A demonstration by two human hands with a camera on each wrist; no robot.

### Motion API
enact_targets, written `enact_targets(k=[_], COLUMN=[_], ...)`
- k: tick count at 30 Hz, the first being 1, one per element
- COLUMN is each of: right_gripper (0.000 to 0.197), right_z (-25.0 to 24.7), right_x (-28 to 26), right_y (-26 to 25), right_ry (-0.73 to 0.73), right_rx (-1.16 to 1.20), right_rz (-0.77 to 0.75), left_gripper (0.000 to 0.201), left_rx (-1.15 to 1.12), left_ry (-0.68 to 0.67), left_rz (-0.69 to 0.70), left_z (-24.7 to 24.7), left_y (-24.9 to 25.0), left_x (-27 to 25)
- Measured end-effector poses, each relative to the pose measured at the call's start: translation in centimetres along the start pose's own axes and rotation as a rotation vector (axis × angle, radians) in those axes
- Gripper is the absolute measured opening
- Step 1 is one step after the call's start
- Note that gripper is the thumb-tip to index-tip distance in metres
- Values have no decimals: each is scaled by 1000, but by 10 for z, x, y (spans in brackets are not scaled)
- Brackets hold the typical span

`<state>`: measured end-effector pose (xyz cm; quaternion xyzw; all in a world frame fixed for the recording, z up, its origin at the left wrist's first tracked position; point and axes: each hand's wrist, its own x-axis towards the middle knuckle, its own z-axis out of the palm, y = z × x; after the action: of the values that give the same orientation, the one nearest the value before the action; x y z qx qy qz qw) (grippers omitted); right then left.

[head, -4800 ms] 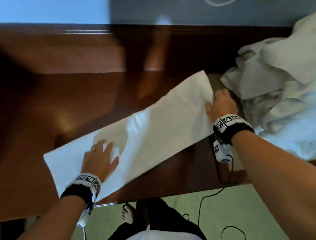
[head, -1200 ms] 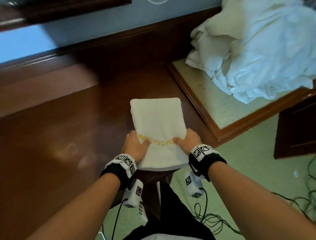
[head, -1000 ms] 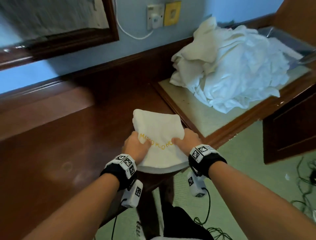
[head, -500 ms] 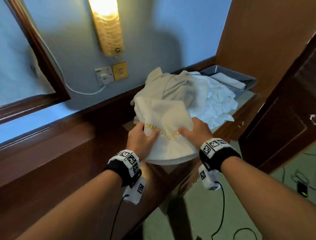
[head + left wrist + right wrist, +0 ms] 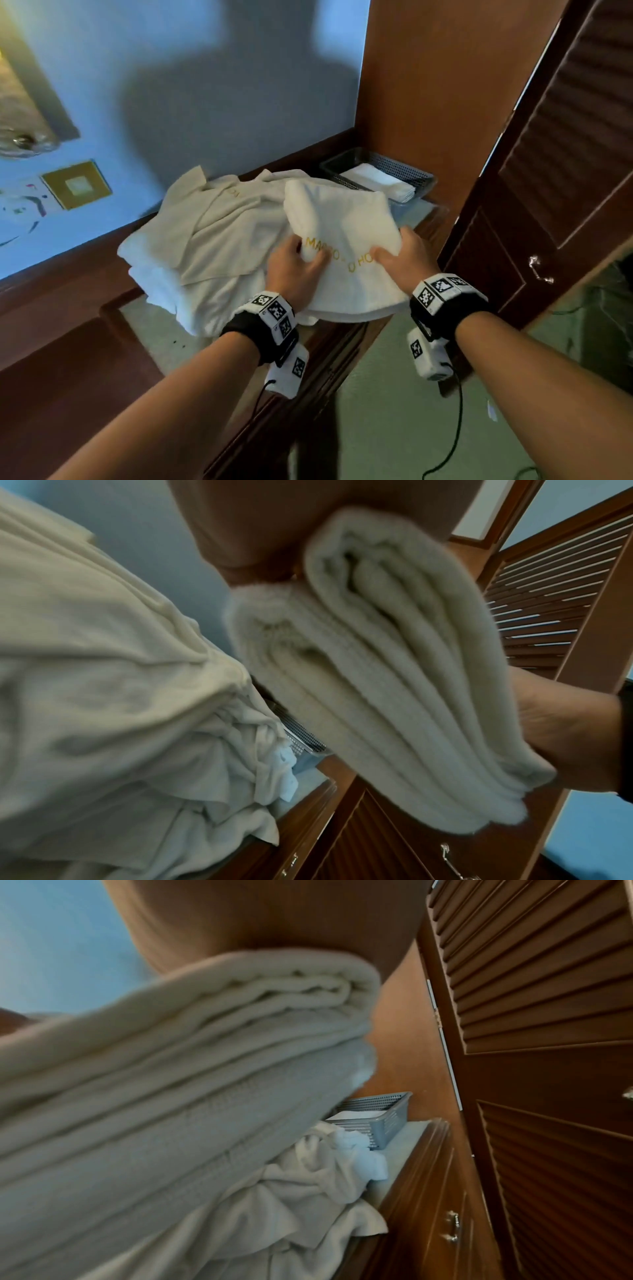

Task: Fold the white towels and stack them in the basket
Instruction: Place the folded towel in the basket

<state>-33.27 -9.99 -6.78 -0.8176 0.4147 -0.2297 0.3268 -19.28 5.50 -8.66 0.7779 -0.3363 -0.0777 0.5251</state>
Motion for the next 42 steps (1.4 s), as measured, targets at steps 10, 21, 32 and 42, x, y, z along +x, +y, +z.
enact_targets(k=[10, 21, 32, 42], right_gripper=[39, 34, 32, 32], right_z=[-43, -77, -55, -25], right_x=[129, 309, 492, 677], right_y=[79, 117, 163, 220], right_ry=[18, 15, -138, -277], right_rx=[-120, -221, -409, -446], right_rz=[69, 61, -75, -159], left_gripper=[23, 25, 27, 27], left_rx=[-47, -56, 32, -19], left_ry=[-123, -135, -110, -93], left_rz=[13, -26, -112, -391], left_z=[133, 241, 326, 435], left_y=[16, 38, 19, -2], left_x=[113, 263, 388, 494])
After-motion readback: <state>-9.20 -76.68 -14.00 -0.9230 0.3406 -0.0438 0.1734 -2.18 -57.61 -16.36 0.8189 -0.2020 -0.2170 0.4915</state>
